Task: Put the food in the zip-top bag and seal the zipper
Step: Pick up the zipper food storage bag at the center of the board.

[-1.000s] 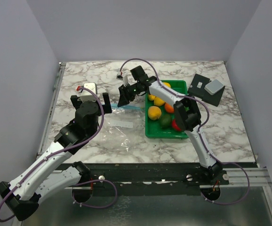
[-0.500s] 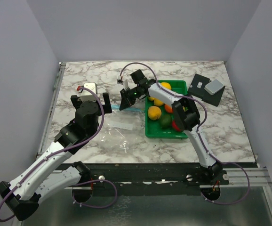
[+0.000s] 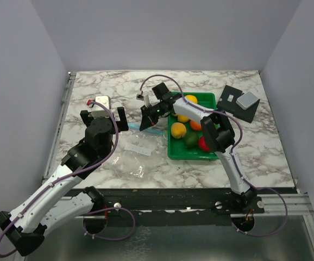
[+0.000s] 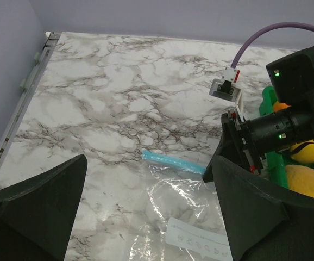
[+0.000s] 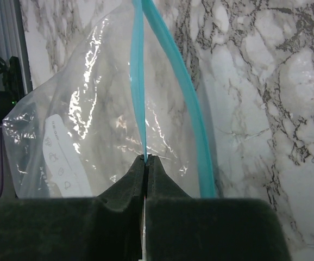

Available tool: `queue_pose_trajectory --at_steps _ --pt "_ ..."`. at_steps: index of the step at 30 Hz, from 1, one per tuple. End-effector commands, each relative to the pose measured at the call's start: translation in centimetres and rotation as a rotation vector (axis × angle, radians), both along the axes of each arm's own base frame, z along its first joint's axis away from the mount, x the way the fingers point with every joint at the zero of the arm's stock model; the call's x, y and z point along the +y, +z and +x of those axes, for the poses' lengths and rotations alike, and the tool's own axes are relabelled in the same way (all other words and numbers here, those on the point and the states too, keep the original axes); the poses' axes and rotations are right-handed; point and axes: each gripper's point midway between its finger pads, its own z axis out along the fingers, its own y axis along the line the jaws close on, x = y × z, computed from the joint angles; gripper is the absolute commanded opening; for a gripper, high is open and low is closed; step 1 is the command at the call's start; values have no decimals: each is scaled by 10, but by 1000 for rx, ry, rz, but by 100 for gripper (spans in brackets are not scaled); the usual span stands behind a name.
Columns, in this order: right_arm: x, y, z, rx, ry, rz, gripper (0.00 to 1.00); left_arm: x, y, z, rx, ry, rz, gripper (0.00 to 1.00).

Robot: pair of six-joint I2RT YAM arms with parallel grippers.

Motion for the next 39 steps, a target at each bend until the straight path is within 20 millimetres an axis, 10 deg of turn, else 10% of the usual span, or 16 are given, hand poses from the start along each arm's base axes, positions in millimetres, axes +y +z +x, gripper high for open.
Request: queue_pose_trajectory --at_steps 1,21,39 --pt "8 62 -7 -113 20 86 1 2 0 -2 -6 -8 2 99" --pt "-17 150 -75 -331 45 72 1 15 7 -6 -32 46 -1 99" --pt "-60 164 -156 -419 83 -52 1 1 18 -10 -50 -48 -46 99"
